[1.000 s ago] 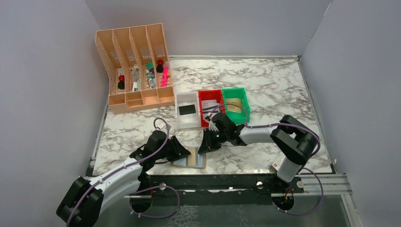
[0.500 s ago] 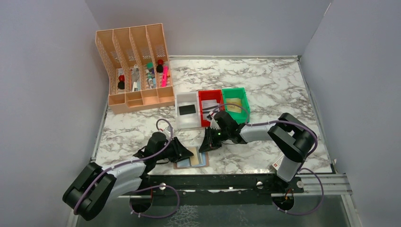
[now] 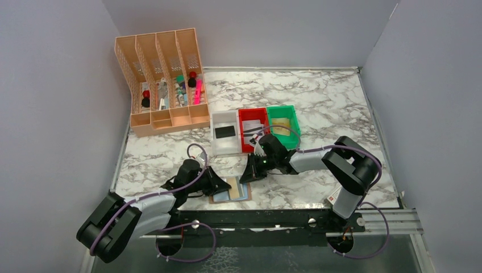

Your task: Take the credit cards out of the card holder

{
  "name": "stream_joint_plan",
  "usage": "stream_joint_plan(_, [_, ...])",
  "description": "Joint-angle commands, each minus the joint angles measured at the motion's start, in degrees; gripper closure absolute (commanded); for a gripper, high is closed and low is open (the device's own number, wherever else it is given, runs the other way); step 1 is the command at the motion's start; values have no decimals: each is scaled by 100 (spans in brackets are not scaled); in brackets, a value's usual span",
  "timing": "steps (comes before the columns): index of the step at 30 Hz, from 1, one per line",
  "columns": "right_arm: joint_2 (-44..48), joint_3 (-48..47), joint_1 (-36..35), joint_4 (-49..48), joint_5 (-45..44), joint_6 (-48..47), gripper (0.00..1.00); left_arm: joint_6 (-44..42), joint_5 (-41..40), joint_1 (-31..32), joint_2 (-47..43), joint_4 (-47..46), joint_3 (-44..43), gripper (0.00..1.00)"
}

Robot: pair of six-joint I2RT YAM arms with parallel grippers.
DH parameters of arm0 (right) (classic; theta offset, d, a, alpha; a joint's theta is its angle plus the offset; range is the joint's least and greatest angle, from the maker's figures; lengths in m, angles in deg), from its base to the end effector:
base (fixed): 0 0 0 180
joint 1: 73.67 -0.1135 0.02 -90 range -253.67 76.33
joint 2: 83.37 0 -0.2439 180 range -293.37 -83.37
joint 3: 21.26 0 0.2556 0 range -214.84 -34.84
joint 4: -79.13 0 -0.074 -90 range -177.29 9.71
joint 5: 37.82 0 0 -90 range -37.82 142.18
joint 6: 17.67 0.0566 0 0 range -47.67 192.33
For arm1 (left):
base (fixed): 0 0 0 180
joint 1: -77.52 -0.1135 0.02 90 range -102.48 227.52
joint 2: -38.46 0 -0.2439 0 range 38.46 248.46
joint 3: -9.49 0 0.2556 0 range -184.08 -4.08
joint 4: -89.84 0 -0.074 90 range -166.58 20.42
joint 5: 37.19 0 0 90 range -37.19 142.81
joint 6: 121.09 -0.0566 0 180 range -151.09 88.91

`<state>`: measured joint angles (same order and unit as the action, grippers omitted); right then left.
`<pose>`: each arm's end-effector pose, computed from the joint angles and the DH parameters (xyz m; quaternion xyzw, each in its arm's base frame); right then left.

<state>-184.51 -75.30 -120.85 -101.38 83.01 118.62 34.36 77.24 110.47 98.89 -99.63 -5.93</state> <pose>0.1999 0.2584 0.0765 -0.1053 0.8949 0.4289 0.0645 0.1404 -0.1189 0.0719 -0.1502 0.8614 -0.4615 0.1498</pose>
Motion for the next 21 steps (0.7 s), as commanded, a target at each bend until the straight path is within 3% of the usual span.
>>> stream_joint_plan(1, [-444, 394, -182, 699, -537, -245, 88, 482, -470, 124, -202, -912, -120, 91])
stream_joint_plan(8, [-453, 408, -178, 618, -464, -225, 88, 624, -701, 124, -901, -921, 72, 93])
stream_joint_plan(14, [-453, 394, -178, 529, -369, -192, 87, 519, -447, 124, -431, -1062, -18, 80])
stream_joint_plan(21, [-452, 404, -178, 496, -319, -166, 87, 195, 147, 147, 393, -1541, -409, 75])
